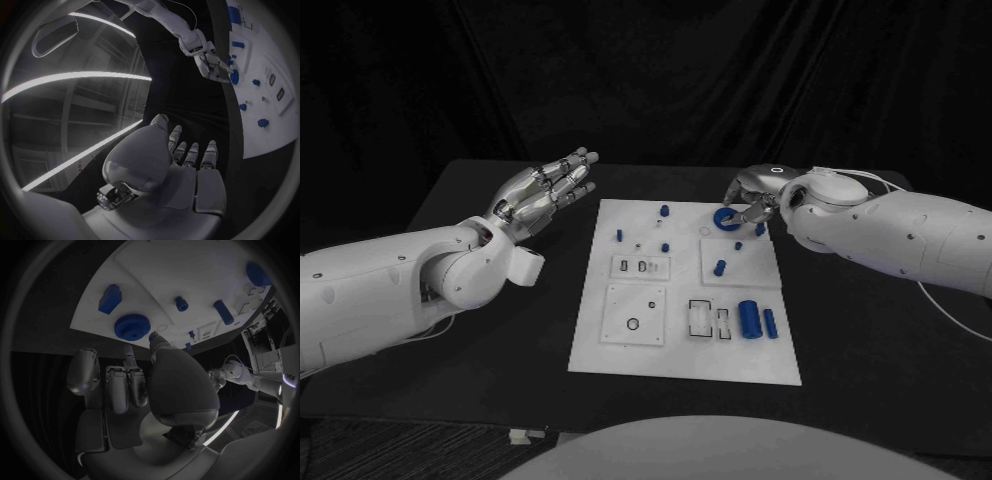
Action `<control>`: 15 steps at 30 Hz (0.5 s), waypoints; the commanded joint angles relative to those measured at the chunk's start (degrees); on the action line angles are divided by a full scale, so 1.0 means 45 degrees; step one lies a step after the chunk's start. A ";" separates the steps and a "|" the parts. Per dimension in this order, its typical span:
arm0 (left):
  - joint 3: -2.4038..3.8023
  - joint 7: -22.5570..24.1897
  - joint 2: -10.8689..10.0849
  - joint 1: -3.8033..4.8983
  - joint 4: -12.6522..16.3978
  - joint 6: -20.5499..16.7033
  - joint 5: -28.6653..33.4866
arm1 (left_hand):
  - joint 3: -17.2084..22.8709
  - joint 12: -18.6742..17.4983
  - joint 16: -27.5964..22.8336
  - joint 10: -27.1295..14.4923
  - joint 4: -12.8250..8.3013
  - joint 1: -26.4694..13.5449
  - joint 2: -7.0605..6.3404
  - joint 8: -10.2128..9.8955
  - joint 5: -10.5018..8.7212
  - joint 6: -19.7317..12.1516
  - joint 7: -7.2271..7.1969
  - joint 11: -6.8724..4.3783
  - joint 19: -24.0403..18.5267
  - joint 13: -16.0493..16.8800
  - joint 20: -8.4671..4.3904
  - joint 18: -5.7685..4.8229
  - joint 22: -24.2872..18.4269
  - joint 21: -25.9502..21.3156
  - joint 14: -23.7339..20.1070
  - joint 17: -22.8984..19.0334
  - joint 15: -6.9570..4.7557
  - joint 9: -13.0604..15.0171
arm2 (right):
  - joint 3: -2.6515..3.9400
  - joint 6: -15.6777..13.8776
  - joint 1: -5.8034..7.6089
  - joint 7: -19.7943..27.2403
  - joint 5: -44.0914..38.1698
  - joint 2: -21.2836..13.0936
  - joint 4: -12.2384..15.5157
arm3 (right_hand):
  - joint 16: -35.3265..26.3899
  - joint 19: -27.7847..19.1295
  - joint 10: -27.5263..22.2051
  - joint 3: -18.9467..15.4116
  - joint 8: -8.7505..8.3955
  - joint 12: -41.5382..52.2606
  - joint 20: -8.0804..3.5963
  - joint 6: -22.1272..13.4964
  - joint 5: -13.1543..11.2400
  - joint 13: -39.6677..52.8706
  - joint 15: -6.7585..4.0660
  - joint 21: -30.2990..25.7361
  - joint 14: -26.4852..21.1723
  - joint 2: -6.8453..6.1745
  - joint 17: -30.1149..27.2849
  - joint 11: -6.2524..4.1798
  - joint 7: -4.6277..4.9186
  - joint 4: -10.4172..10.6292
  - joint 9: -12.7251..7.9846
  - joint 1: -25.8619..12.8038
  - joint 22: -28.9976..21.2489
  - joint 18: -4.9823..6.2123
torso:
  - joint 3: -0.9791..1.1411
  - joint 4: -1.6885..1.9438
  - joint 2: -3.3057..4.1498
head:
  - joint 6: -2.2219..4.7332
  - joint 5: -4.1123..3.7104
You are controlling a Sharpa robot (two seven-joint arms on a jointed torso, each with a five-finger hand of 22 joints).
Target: Assemble the parts on the task board
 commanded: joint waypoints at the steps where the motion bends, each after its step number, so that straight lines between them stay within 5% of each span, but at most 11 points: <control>1: 0.0014 0.0138 0.0000 -0.0017 0.0027 0.0145 -0.0003 | 0.0079 0.0015 -0.0047 -0.0020 0.0010 0.0123 0.0050 0.0056 0.0034 0.0056 0.0014 0.0069 -0.0005 0.0007 0.0114 0.0124 0.0013 0.0077 0.0043 -0.0020 0.0086 0.0011 | 0.0006 0.0182 -0.0066 -0.0125 -0.0114 0.0003 0.0005 | 0.0037 0.0044 0.1368 0.0088 -0.0043 0.0044 0.0018 -0.0054 0.0122 0.3350 0.0027 0.0033 0.1402 0.0021 0.3349 0.0034 0.0040 -0.0011 0.0079 0.0254 0.0037 -0.0084 | 0.0004 0.0001 0.0000 | -0.0003 0.0022; 8: 0.0014 0.0118 -0.0034 -0.0017 0.0060 0.0145 -0.0003 | 0.0079 0.0015 -0.0047 -0.0020 0.0010 0.0123 0.0050 0.0056 0.0034 0.0056 0.0014 0.0069 -0.0005 0.0007 0.0114 0.0124 0.0013 0.0077 0.0043 -0.0020 0.0086 0.0011 | 0.0006 0.0434 -0.0176 -0.0281 -0.0114 0.0136 -0.0251 | 0.0037 -0.0024 0.1368 0.0206 0.0009 0.0044 0.0051 -0.0080 0.1307 0.3350 0.0075 0.0012 0.1402 0.0222 0.3349 0.0094 0.0111 -0.0130 0.0356 0.0580 0.0131 -0.0076 | -0.0006 0.0001 -0.0008 | -0.0003 0.0058; 15: 0.0014 0.0086 -0.0035 -0.0017 0.0070 0.0180 -0.0003 | 0.0134 0.0027 -0.0047 -0.0005 -0.0005 0.0157 0.0066 0.0069 0.0040 0.0070 0.0040 0.0106 0.0000 0.0015 0.0130 0.0123 0.0016 0.0083 0.0043 -0.0020 0.0104 0.0012 | 0.0006 0.0686 -0.0226 -0.0420 -0.0114 0.0212 -0.0351 | 0.0037 -0.0043 0.1368 0.0227 -0.0092 0.0044 0.0080 -0.0305 0.1764 0.3350 0.0105 0.0007 0.1402 0.0291 0.3349 0.0133 0.0163 -0.0228 0.0436 0.0666 0.0187 -0.0074 | -0.0007 0.0003 -0.0009 | -0.0003 0.0031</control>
